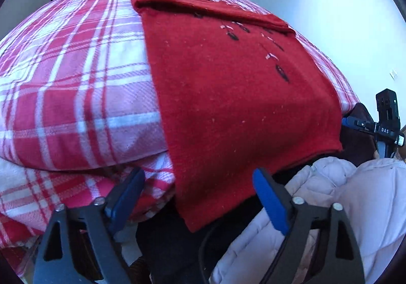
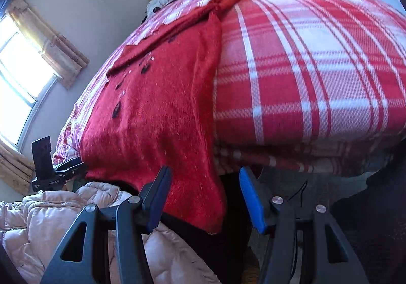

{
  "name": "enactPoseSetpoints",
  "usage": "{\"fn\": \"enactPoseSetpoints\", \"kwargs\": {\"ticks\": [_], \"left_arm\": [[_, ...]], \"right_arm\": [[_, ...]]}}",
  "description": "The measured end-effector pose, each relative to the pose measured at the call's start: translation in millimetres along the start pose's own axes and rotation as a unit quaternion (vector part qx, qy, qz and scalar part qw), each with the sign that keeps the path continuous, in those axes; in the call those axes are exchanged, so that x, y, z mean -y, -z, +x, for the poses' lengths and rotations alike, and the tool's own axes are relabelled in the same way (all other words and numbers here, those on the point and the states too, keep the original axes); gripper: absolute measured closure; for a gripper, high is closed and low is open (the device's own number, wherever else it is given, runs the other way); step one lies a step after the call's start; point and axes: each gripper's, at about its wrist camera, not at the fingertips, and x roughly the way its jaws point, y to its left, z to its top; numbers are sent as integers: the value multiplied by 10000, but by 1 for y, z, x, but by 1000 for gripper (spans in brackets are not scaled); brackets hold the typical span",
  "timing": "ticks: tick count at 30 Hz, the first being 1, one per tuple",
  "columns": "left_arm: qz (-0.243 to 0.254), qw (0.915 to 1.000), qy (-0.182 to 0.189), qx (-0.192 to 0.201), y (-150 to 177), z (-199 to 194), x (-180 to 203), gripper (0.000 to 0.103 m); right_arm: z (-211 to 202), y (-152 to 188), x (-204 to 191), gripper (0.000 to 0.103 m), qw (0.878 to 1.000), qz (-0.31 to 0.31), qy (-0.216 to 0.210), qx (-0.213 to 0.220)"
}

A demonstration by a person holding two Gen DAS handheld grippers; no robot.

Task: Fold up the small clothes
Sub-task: 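Grasp the sweater hem with both grippers and lift it, then fold the hem up toward the collar with both grippers and lower it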

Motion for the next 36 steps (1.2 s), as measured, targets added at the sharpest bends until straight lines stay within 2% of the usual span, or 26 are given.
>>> {"fn": "enactPoseSetpoints", "kwargs": {"ticks": [3, 8, 11, 12, 13, 14, 16, 18, 21, 23, 25, 27, 31, 32, 36], "left_arm": [[-11, 9999, 167, -34, 2, 9, 7, 19], [51, 9994, 304, -176, 6, 18, 13, 19], [62, 9991, 400, -152, 6, 16, 13, 24], [32, 9989, 445, -154, 7, 15, 11, 27], [10, 9988, 463, -160, 8, 15, 9, 28], [0, 9988, 456, -170, 8, 16, 8, 33], [-46, 9991, 395, -162, 9, 15, 4, 48], [-94, 9992, 378, -126, 7, 11, -1, 73], [-407, 9971, 641, -70, 4, 1, -15, 87], [-427, 9962, 755, 36, 2, -7, -16, 90], [-203, 9974, 689, 112, 2, -13, -10, 90], [-6, 9976, 669, 173, 2, -17, -4, 90], [52, 9940, 1020, 382, -1, -28, -4, 90], [91, 9943, 980, 415, -2, -29, -2, 90], [-14, 9966, 815, 122, 5, -15, -6, 90]], "right_arm": [[7, 3, 3, 46, 9999, 103, -42, -129], [31, 12, 6, 46, 9976, 246, -361, -536], [45, 17, 4, 46, 9953, 268, -470, -809], [47, 17, 2, 50, 9949, 243, -503, -845], [47, 17, 1, 61, 9945, 216, -584, -844], [46, 16, 1, 65, 9946, 196, -614, -810], [42, 14, 0, 82, 9947, 144, -677, -761], [39, 13, 0, 87, 9939, 121, -783, -763], [30, 10, -4, 92, 9918, 107, -1091, -660], [26, 8, -7, 92, 9913, 45, -1175, -589], [24, 7, -11, 92, 9932, -97, -1014, -563], [25, 7, -9, 92, 9930, -39, -1027, -578], [28, 7, -4, 92, 9926, 93, -1059, -591], [28, 7, -2, 92, 9924, 106, -1068, -603], [32, 9, -3, 92, 9923, 84, -1035, -677]]}}
